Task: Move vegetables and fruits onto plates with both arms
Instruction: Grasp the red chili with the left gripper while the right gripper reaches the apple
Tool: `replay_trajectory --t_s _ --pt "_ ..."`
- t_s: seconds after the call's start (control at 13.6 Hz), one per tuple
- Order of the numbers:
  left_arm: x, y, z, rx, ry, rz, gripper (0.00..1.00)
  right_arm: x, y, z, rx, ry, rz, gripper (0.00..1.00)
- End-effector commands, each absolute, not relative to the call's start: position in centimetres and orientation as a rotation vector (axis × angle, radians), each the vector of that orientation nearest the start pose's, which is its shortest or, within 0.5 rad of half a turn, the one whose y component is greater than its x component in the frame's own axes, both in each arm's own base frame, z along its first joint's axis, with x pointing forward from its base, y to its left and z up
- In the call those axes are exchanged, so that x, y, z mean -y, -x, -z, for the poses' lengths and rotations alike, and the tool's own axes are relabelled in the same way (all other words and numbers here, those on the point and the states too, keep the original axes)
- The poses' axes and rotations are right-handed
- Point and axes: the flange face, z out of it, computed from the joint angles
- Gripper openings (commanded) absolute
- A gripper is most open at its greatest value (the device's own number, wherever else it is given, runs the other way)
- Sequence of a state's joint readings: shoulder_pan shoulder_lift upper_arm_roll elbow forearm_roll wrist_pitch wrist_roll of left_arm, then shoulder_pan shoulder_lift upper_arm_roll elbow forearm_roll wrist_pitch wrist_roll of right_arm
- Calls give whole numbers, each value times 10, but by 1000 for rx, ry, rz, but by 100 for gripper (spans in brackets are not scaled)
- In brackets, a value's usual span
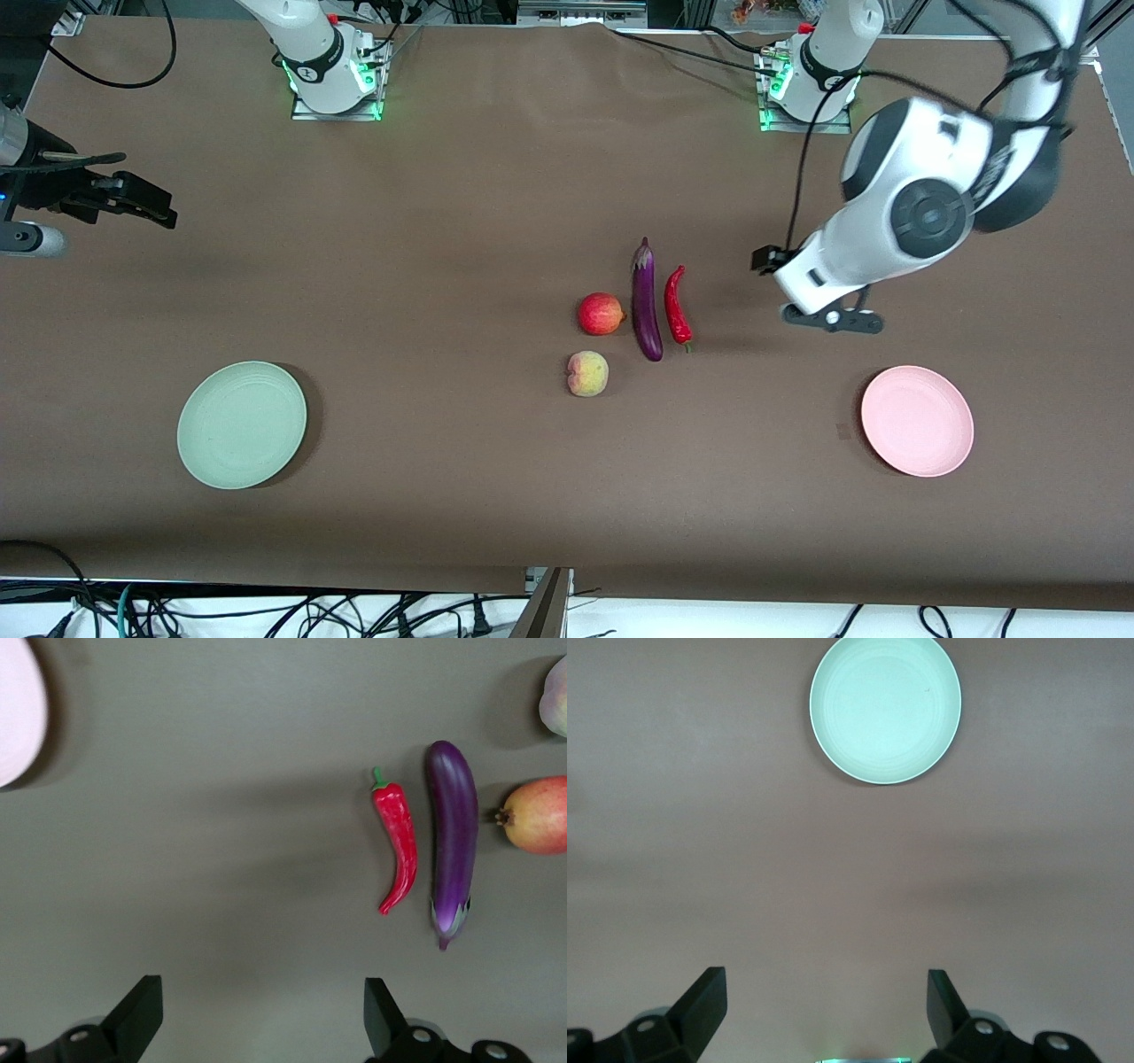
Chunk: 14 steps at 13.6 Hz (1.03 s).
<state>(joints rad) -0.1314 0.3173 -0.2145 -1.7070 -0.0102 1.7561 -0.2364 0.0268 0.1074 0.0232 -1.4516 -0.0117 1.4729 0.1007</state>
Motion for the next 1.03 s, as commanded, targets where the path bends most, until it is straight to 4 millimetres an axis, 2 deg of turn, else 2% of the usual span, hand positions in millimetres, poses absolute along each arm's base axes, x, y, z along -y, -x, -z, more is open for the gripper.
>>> replay_trajectory --t_s 0.0,0.15,0.3,0.37,0.44,0.59,0.81,0.96 --pt "229 -583 -345 -74 3126 -389 100 -35 -589 -599 -49 3152 -112 100" --pt "249 -573 -302 -7 3158 -305 100 -45 -598 -582 -22 3152 -136 100" --pt "254 -565 -263 32 3193 -219 100 -64 -615 -550 34 3153 -158 100" --pt "257 -563 -248 48 3206 -188 100 -77 -620 -541 76 3158 -147 100" --pt "268 -558 -235 81 3215 -165 100 -97 -626 -526 128 3162 -146 100" --pt "286 -551 -209 150 3216 -142 100 -111 -639 -495 162 3152 -155 100" --pt "283 -548 -187 171 3214 -155 100 -172 -651 -440 274 3150 -143 100" --pt "281 -545 -183 120 3198 -130 81 -192 -662 -412 231 3139 -77 100"
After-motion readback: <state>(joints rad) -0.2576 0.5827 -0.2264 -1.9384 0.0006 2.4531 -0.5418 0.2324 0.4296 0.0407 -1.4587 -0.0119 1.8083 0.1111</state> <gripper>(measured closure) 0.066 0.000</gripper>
